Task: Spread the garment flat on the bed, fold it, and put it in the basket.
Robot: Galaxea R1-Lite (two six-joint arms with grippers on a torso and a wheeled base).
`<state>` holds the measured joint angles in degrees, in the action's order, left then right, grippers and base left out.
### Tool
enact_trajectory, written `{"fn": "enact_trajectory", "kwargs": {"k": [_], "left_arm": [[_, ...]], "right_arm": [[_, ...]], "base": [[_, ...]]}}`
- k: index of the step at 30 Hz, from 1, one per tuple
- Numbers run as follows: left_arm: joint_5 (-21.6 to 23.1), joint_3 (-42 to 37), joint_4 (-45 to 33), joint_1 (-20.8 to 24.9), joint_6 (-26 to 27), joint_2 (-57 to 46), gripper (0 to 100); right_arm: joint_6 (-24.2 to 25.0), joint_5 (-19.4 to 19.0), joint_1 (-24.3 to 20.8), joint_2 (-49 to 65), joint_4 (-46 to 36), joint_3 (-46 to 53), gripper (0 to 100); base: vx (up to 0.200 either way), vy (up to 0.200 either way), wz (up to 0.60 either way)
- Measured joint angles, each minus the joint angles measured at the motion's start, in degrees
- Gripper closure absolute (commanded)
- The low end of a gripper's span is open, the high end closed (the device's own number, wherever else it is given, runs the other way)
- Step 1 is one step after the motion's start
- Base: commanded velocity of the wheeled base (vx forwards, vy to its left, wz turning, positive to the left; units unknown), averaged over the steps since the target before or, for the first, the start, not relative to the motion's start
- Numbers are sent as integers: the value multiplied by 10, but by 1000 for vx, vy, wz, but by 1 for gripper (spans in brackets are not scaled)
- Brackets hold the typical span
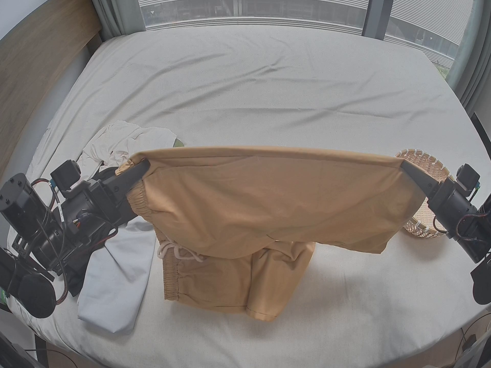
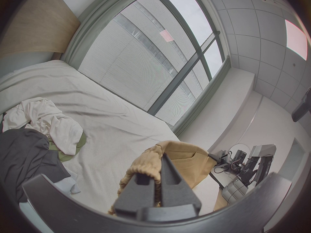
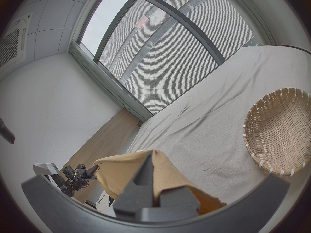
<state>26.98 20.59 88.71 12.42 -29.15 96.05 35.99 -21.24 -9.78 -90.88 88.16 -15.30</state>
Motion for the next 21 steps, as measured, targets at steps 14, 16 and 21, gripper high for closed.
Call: {"fn": "enact_trajectory", "kwargs": {"k": [14,16,21], "left_arm": [[-3,4,0,-13,-1,2,100],[-5,7,0,-10,-2,6,100],[-13,26,0,-7,-4,25,100]], "right_arm": [[-10,2,7,-3,0,-15,100],[-15,2,7,-7,0,-20,100],[-19,2,4,-27,-3,-52,100]], "base": [[0,0,0],[0,0,0],[0,0,0]]}}
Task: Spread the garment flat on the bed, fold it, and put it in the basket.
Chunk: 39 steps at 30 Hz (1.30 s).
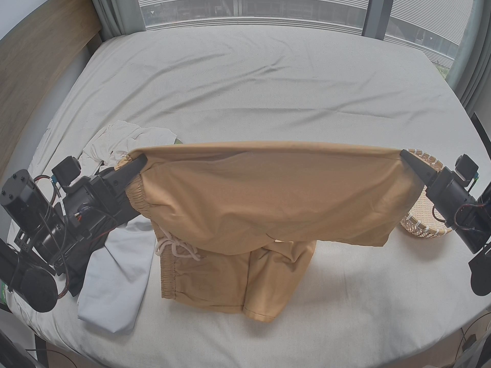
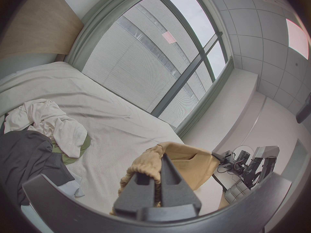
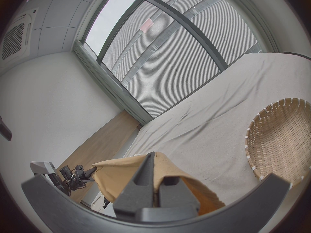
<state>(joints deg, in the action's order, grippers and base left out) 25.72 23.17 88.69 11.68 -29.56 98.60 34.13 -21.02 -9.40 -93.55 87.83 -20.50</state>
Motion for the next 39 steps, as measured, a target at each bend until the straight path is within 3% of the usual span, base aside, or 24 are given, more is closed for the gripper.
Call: {"fn": "enact_trajectory", "kwargs": {"k": [17,39], "left_arm": [[-71,98,0,1,-21,89,100],[-125,263,-1,4,-23,226,100]], "right_arm": [[1,0,13,-70,-135,-184,100],[1,2,36,-218,-154,-359,100]], "base": [[0,0,0],[0,0,0]]}}
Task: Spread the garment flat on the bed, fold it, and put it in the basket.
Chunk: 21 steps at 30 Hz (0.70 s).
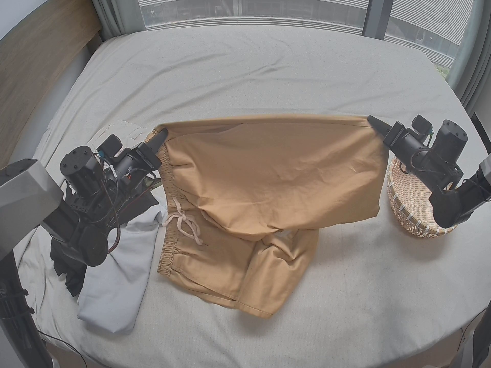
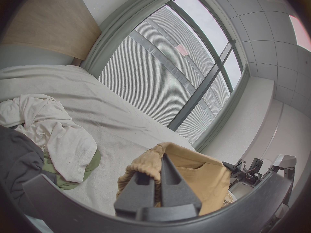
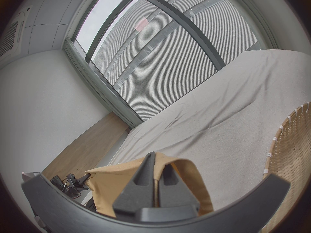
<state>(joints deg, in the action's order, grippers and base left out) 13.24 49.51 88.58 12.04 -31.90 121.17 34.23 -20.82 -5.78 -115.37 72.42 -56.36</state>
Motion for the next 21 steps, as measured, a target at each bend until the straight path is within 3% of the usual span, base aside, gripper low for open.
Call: {"fn": "enact_trajectory", "kwargs": {"k": [11,12,14,15,21], "left_arm": [[-15,68,-32,0,0,54,100],[-15,74,-44,0,0,57,0],[-15,82,-59,0,0,61,0],[-14,85,-65,1,0,62,0],[-15,104,-78,3,-1,67,0]], "right_arm": [[0,0,-1,-69,0,-83,100],[0,0,-1,-74,0,-89,100],[-1,0,0,-81,0,-95,100],[-1,0,0,-84,0,-98,0],[-1,2,6,-100,-13,-115,0]], "base": [[0,0,0],[0,0,0],[0,0,0],[0,0,0],[0,0,0]]}}
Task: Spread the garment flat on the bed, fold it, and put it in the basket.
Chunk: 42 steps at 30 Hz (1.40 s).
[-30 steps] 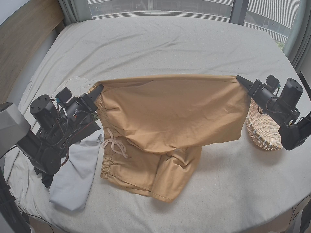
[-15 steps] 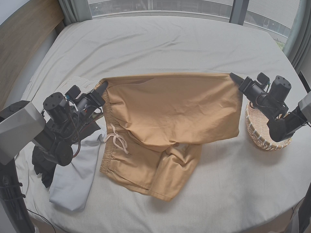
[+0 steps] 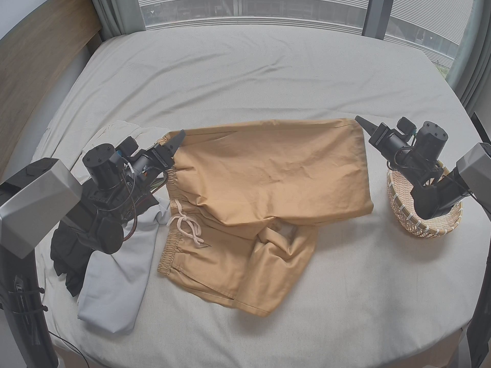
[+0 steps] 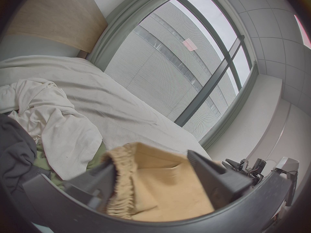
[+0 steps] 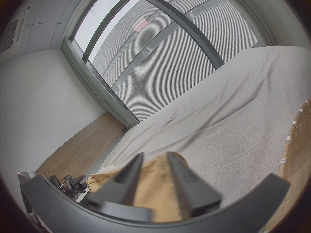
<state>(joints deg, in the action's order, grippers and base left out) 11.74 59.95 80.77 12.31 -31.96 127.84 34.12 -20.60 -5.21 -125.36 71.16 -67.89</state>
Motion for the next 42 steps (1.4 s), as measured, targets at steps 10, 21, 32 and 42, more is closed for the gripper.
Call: {"fn": "enact_trajectory", "kwargs": {"k": [10,21,32,42], "left_arm": [[-19,-10,-5,-1,1,1,0],[-22,-94,-33,-7,5,-22,0],[-7,-247,-18,-21,9,-98,0],[6,-343,76,25,10,-120,0]], "right_arm": [[-15,38,-2,-2,19,27,0],[-29,50,-51,22,130,228,0],[-38,53,-90,24,170,372,0],[-48,54,-125,-18,171,390,0]], "base": [[0,0,0],[0,0,0],[0,0,0],[0,0,0]]}}
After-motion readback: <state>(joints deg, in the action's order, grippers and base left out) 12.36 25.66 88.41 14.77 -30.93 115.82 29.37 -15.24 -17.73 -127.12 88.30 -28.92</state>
